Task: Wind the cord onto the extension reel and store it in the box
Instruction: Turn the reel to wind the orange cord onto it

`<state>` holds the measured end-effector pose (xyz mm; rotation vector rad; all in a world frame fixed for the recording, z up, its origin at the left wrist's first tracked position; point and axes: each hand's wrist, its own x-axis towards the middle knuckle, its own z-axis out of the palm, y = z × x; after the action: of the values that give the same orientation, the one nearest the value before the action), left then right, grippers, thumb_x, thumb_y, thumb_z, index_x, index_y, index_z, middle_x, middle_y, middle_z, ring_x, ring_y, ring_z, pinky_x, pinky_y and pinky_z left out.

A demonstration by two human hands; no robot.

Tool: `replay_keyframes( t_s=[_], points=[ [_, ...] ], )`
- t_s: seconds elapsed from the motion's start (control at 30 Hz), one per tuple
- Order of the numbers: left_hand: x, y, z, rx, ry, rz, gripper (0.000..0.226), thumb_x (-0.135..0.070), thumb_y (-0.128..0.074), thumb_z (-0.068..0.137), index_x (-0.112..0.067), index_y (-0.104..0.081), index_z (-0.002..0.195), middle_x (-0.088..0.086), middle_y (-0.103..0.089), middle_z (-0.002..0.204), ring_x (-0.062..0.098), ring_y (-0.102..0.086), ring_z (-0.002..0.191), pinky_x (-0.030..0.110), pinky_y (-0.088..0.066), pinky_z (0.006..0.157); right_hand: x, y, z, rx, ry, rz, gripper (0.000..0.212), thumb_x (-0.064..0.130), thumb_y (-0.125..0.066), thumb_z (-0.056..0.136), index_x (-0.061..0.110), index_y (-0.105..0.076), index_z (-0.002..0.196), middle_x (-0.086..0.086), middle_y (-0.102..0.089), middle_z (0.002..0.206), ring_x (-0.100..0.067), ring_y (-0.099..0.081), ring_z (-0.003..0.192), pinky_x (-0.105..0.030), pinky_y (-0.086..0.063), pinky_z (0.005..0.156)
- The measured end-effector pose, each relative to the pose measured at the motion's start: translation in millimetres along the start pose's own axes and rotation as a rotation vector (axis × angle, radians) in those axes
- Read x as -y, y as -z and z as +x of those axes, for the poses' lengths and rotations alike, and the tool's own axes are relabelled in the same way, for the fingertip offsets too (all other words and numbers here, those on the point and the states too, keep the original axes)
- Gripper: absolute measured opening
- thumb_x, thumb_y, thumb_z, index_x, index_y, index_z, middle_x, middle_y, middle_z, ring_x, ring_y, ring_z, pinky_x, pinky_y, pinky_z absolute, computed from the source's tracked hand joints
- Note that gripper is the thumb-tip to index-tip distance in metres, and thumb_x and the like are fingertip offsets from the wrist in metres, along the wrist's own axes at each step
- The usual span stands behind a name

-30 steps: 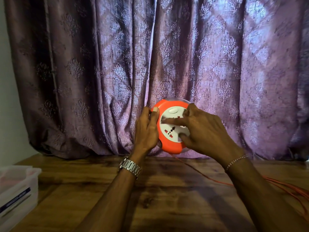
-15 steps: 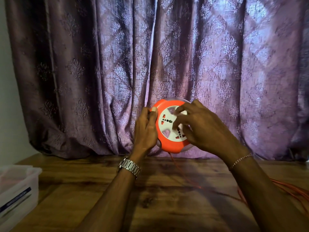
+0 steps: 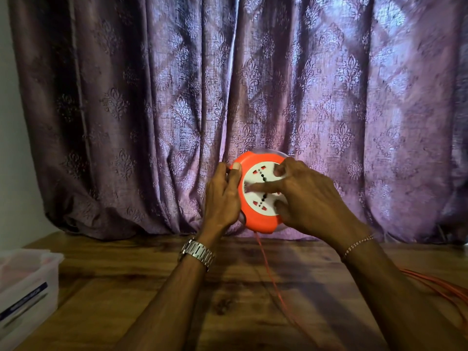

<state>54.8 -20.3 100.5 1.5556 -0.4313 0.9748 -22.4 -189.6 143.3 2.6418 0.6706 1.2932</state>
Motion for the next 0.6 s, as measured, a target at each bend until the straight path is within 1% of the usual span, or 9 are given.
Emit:
replay_keyframes(
  t_s=[0.07,0.17,0.23,0.3,0.4,0.43,0.47,0.53,0.6],
  points=[
    [0.8,-0.7,0.3,0.001,0.001,-0.007,0.041,-0.070,-0.044,0.093,-0.032,-0.048,0.078,-0.003,-0.056,0.069,0.037,-0.056,0.070,0.066,-0.052,0.074,-0.8,-2.8,-1.9,-0.037,-0.067,0.024,0.060,0.050,-0.060,0.069,0.062,-0.046,0.126,0.000,-0.056,0.112,-0.022,-0.059,0.100,-0.033,-0.047,0.069],
    [2.4,-1.2,0.4,-0.013,-0.012,0.003,0.044,-0.070,-0.044,0.093,-0.028,-0.048,0.079,-0.006,-0.057,0.067,0.026,-0.052,0.067,0.064,-0.051,0.074,0.0,-7.1,-0.4,-0.096,-0.175,0.065,0.067,0.075,-0.053,0.060,0.059,-0.048,0.125,0.004,-0.068,0.098,-0.025,-0.065,0.090,-0.035,-0.050,0.068],
    [2.8,-1.9,0.8,-0.009,0.001,-0.032,0.040,-0.068,-0.046,0.093,-0.032,-0.047,0.075,-0.006,-0.055,0.066,0.023,-0.049,0.068,0.067,-0.049,0.076,0.4,-8.3,2.0,-0.135,-0.221,0.081,0.070,0.083,-0.047,0.059,0.054,-0.054,0.123,0.003,-0.072,0.086,-0.026,-0.067,0.084,-0.033,-0.051,0.066],
    [3.2,-2.0,1.9,-0.010,0.014,-0.055,0.038,-0.067,-0.048,0.093,-0.034,-0.046,0.074,-0.005,-0.052,0.067,0.025,-0.050,0.070,0.069,-0.049,0.076,0.3,-7.3,2.8,-0.179,-0.206,0.053,0.068,0.082,-0.047,0.064,0.048,-0.059,0.121,0.003,-0.073,0.082,-0.026,-0.067,0.081,-0.032,-0.049,0.062],
    [2.5,-1.2,2.9,-0.017,0.011,-0.060,0.037,-0.066,-0.047,0.093,-0.033,-0.047,0.076,-0.005,-0.054,0.070,0.030,-0.051,0.071,0.068,-0.049,0.077,0.2,-3.9,2.7,-0.182,-0.114,0.038,0.060,0.073,-0.054,0.073,0.039,-0.062,0.121,0.006,-0.070,0.088,-0.023,-0.060,0.089,-0.031,-0.045,0.059],
    [2.3,-0.9,3.1,-0.014,0.007,-0.064,0.037,-0.066,-0.047,0.094,-0.034,-0.048,0.076,-0.007,-0.055,0.070,0.028,-0.051,0.070,0.068,-0.049,0.077,0.2,-3.0,2.7,-0.182,-0.083,0.059,0.053,0.066,-0.058,0.076,0.035,-0.064,0.119,0.006,-0.068,0.093,-0.023,-0.057,0.092,-0.032,-0.045,0.059],
    [2.4,-0.6,3.2,-0.015,0.001,-0.063,0.036,-0.066,-0.047,0.094,-0.035,-0.048,0.075,-0.008,-0.055,0.068,0.025,-0.050,0.070,0.067,-0.049,0.077,0.5,-1.8,2.8,-0.191,-0.047,0.095,0.044,0.056,-0.064,0.079,0.032,-0.067,0.115,0.004,-0.067,0.096,-0.024,-0.056,0.094,-0.033,-0.046,0.060],
    [2.5,0.4,3.4,-0.019,-0.002,-0.053,0.037,-0.066,-0.046,0.094,-0.033,-0.048,0.076,-0.009,-0.055,0.068,0.026,-0.050,0.069,0.067,-0.049,0.077,-1.2,-0.4,3.5,-0.215,0.030,0.139,0.021,0.026,-0.072,0.080,0.028,-0.072,0.101,0.003,-0.066,0.102,-0.025,-0.055,0.095,-0.033,-0.046,0.063],
    [2.5,1.3,3.4,-0.022,0.005,-0.060,0.040,-0.066,-0.046,0.093,-0.030,-0.047,0.077,-0.006,-0.054,0.071,0.030,-0.051,0.071,0.068,-0.048,0.079,-3.3,-0.9,4.6,-0.135,0.083,0.143,0.037,0.003,-0.070,0.073,0.034,-0.072,0.094,0.005,-0.064,0.117,-0.024,-0.053,0.101,-0.026,-0.039,0.066]
  ],
)
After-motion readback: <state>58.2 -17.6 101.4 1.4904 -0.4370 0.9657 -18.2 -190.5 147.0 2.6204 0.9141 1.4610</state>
